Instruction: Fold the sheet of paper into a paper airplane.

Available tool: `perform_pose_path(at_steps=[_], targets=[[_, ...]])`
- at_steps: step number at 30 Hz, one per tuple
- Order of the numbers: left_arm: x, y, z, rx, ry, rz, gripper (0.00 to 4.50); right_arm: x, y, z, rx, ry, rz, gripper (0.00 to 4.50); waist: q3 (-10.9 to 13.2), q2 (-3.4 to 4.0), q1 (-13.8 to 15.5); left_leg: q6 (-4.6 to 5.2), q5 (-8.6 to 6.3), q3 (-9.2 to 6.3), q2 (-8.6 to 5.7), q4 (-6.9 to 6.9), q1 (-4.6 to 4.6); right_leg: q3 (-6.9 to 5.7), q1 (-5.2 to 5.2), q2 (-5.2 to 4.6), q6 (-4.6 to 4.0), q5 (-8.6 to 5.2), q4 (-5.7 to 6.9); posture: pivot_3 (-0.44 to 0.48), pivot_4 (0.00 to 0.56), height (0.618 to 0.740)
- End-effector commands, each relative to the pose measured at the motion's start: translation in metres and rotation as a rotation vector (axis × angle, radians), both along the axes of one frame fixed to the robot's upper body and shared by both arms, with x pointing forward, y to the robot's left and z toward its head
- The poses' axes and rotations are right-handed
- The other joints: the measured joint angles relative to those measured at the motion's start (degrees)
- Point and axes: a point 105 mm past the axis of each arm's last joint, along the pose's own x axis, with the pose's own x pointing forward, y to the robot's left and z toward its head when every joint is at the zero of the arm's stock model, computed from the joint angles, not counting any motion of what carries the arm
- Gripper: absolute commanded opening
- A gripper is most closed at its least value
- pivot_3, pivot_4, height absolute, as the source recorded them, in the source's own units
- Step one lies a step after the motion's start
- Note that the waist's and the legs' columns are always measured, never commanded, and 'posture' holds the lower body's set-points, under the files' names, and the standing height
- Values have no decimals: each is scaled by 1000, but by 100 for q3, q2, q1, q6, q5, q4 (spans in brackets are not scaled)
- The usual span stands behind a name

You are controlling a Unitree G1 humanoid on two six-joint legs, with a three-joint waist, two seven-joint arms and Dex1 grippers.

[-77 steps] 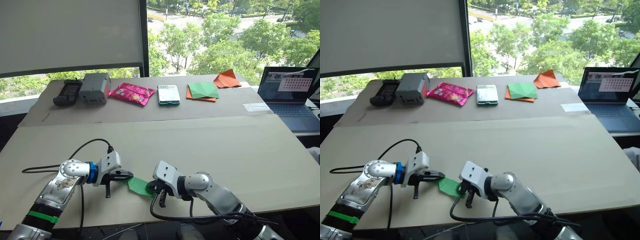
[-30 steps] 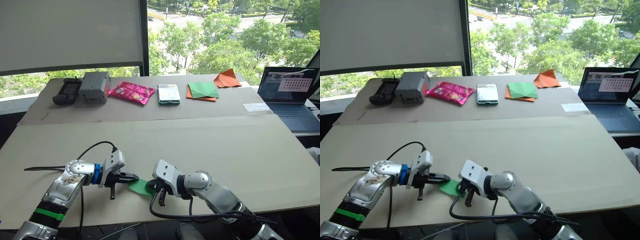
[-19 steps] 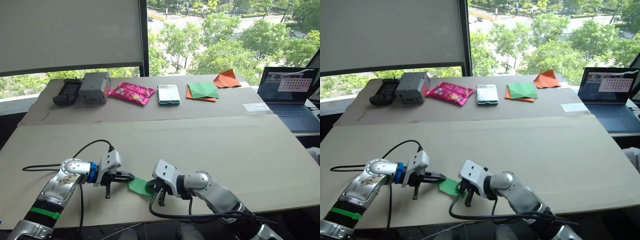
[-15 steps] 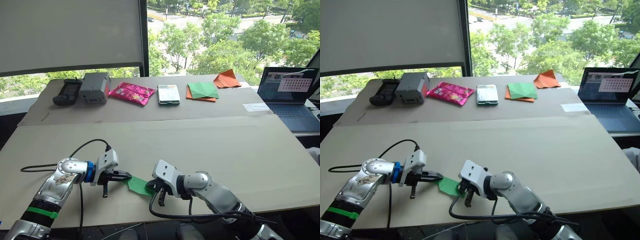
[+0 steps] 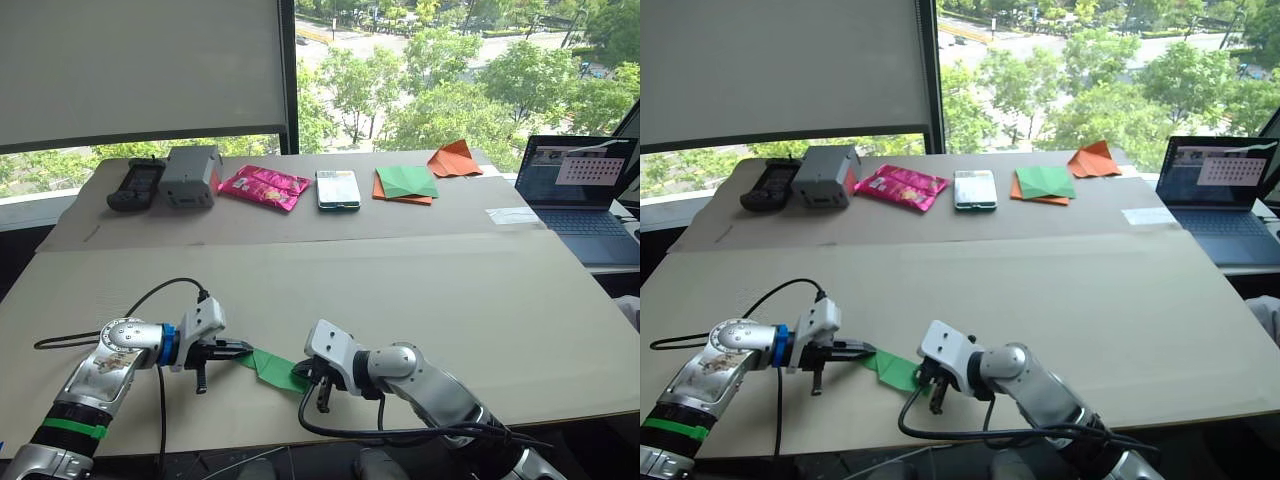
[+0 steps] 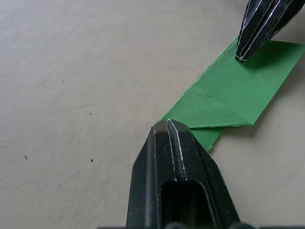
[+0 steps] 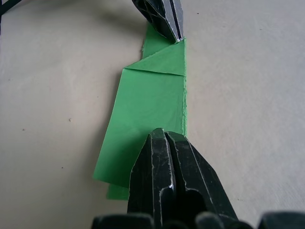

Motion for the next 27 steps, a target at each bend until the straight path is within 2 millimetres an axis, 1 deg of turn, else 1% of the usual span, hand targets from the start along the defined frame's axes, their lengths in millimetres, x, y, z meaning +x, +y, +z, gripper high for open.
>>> perform_pose_path(at_steps=[1, 4, 5, 7, 9, 11, 13, 15, 16, 18, 19, 20, 21, 23, 27], targets=[[1, 8, 11, -26, -8, 61, 0, 4, -16, -12, -74, 6, -36, 28, 12, -6, 8, 0, 0, 0, 0, 0, -3, 0, -2, -1, 0, 0, 0, 0, 150, 740], [-3, 6, 24, -78, -14, 72, 0, 13, -12, 17, 17, -133, -29, 28, 51, -24, 16, 0, 0, 0, 0, 0, -10, 0, -6, -1, 0, 0, -2, 0, 150, 740], [-7, 5, 32, -114, -8, 77, 0, 13, -12, 35, 70, -183, -22, 28, 67, -30, 16, 0, 0, 0, 0, 0, -13, 0, -8, -2, 0, 0, -4, 0, 150, 740], [-15, 5, 42, -157, 6, 81, 0, 10, -14, 62, 135, -258, -11, 28, 105, -45, 12, 0, 0, 1, 0, 0, -18, 0, -13, -4, 0, 0, -6, 0, 150, 740], [-23, 6, 44, -161, 18, 83, 0, 6, -20, 76, 159, -306, -6, 28, 119, -45, 4, 2, 2, 2, 0, 0, -22, 0, -16, -5, 0, 0, -7, 0, 150, 740], [-30, 7, 43, -152, 27, 87, 0, -2, -28, 80, 155, -324, 1, 28, 120, -43, 8, 5, 3, 2, 2, -8, -17, 0, -16, -5, 1, 0, -6, 0, 150, 740], [-34, 7, 44, -152, 30, 100, 0, -13, -36, 80, 143, -336, 15, 607, 123, -47, 28, 4, 3, 1, 1, -25, -7, 0, -13, -5, 0, 0, -7, 0, 150, 740], [-35, 6, 45, -155, 30, 108, 0, -23, -38, 80, 155, -326, 34, 1208, 132, -53, 25, -5, -2, 2, 1, -30, -8, -1, -15, -8, -3, -2, -11, 0, 150, 740], [-35, 6, 45, -158, 30, 112, 0, -28, -37, 81, 169, -326, 45, 1631, 137, -57, 21, -7, -3, 3, 1, -29, -8, -1, -17, -9, -4, -2, -12, 0, 150, 740], [-35, 4, 45, -162, 31, 117, 0, -36, -35, 81, 187, -338, 74, 2227, 142, -56, 16, -9, -5, 3, 1, -29, -11, -1, -27, -10, -5, -3, -18, 0, 150, 740], [-35, 4, 45, -164, 32, 118, 0, -39, -33, 80, 191, -336, 90, 2605, 143, -53, 11, -10, -5, 3, 1, -29, -11, -1, -32, -11, -5, -3, -23, 0, 150, 740], [-35, 3, 45, -165, 32, 119, 0, -41, -32, 79, 193, -332, 100, 2934, 145, -51, 6, -10, -6, 3, 1, -29, -10, -1, -32, -12, -5, -3, -28, 0, 150, 740], [-34, 3, 44, -166, 33, 120, 0, -42, -31, 78, 199, -319, 109, 3368, 147, -49, 4, -11, -6, 3, 1, -29, -9, -1, -34, -12, -5, -3, -35, 0, 150, 740], [-33, 2, 43, -165, 35, 119, 0, -44, -28, 72, 200, -288, 130, 3947, 147, -48, 9, -11, -6, 2, 2, -29, -9, -2, -38, -12, -5, -3, -45, 0, 150, 740], [-32, 1, 42, -158, 32, 114, 0, -41, -25, 65, 186, -295, 143, 3947, 147, -50, 15, -11, -5, 7, 1, -28, -12, -1, -37, -14, -5, -2, -49, 0, 150, 740]])
